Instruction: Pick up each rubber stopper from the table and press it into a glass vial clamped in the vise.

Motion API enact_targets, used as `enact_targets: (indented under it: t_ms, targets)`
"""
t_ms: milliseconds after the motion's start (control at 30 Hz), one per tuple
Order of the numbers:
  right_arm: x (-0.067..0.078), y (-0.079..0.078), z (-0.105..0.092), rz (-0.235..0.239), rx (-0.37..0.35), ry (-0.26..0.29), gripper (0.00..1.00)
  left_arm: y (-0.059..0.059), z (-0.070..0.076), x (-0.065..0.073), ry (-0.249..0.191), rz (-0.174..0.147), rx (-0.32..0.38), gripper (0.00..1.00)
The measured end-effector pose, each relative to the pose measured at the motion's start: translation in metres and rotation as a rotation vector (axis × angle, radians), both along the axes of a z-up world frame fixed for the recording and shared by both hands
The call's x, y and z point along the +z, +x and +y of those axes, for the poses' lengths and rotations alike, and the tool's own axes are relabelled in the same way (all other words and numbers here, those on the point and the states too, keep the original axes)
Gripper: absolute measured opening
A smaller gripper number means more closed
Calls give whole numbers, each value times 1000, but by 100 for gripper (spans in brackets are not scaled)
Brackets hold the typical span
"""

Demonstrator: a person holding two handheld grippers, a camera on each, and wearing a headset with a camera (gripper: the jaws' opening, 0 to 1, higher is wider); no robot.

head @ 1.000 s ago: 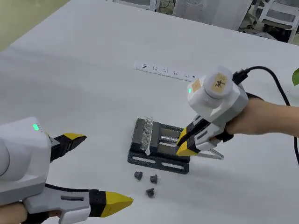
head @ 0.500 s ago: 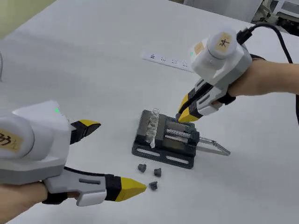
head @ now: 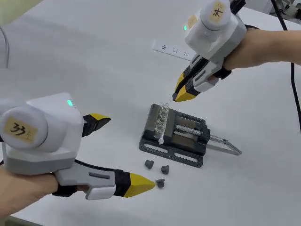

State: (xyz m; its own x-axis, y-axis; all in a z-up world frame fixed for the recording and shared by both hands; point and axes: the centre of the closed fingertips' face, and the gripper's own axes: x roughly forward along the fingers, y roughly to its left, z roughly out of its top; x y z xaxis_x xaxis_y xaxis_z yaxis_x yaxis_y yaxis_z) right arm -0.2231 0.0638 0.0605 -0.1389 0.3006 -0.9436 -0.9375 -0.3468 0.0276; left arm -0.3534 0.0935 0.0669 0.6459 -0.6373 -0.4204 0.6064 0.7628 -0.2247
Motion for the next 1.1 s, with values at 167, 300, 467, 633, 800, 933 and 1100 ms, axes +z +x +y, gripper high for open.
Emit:
enact_targets:
  t_ms: [167,300,467,633,800,933,1100]
  targets:
    - [-10,3,6,9,19,-10,6,3,3,-3,-9,6,10,98]
    - [-19,6,10,18,19,-14,6,4,4,-5,-12,9,12,98]
    - [-25,6,7,18,20,-23,6,4,6,-8,-13,17,18,98]
    - [-29,4,6,30,18,-26,6,3,5,-9,-17,22,20,98]
    - [-29,3,6,24,17,-21,6,2,3,-11,-21,28,18,98]
    - [-30,2,7,23,22,-28,6,2,3,-12,-24,30,20,98]
    - [-31,0,6,7,56,-52,6,3,2,-11,-30,27,23,98]
